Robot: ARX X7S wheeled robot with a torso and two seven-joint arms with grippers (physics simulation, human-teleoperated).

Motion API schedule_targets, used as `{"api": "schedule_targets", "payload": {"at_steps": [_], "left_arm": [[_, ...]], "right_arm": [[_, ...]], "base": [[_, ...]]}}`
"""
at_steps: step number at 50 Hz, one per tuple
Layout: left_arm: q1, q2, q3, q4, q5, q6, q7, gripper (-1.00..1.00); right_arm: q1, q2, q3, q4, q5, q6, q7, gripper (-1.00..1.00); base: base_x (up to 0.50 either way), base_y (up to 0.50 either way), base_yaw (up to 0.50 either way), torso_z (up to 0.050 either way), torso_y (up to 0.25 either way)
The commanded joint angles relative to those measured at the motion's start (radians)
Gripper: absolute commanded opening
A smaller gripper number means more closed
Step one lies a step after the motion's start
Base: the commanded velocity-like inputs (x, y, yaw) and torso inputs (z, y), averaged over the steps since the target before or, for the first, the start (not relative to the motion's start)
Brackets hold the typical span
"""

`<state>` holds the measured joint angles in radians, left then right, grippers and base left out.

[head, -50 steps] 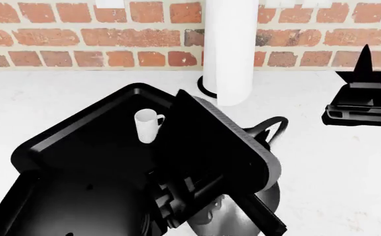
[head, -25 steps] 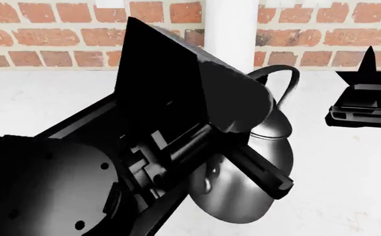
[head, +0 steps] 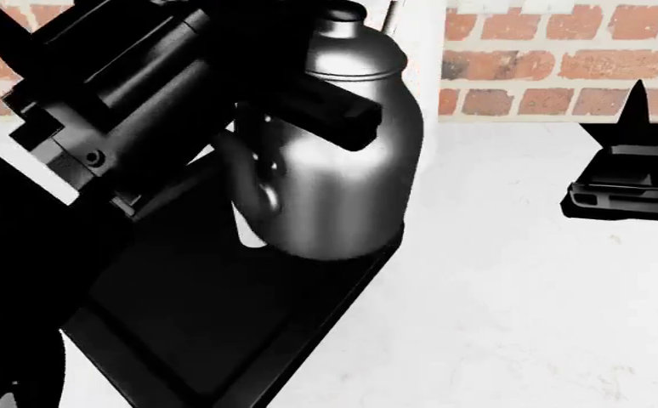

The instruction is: Pick the kettle from the counter and place it on the tray. Then pick the mug from the cabinet and place it on the tray. Then close the cabinet doors.

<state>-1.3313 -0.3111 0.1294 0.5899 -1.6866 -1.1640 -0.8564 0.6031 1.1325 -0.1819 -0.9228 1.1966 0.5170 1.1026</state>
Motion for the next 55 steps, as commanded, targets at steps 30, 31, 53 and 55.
{"api": "schedule_targets", "payload": {"at_steps": [30, 31, 53, 55], "left_arm": [[0.135, -0.318, -0.212, 0.055, -0.024, 0.005, 0.051, -1.0], [0.143, -0.321, -0.215, 0.058, -0.023, 0.005, 0.053, -1.0], [0.365, -0.331, -0.279, 0.102, 0.117, 0.027, 0.179, -1.0], [0.383, -0.33, -0.281, 0.104, 0.135, 0.029, 0.193, -1.0]], "right_arm": [[0.074, -0.061, -0.062, 0.019, -0.013, 0.056, -0.003, 1.0], [0.074, -0.062, -0.063, 0.019, -0.013, 0.056, -0.004, 1.0], [0.092, -0.085, -0.085, 0.028, -0.025, 0.07, -0.006, 1.0], [0.092, -0.087, -0.087, 0.029, -0.027, 0.071, -0.007, 1.0]], "base": [[0.0, 0.0, 0.0, 0.0, 0.001], [0.0, 0.0, 0.0, 0.0, 0.0], [0.0, 0.0, 0.0, 0.0, 0.001], [0.0, 0.0, 0.0, 0.0, 0.0]]}}
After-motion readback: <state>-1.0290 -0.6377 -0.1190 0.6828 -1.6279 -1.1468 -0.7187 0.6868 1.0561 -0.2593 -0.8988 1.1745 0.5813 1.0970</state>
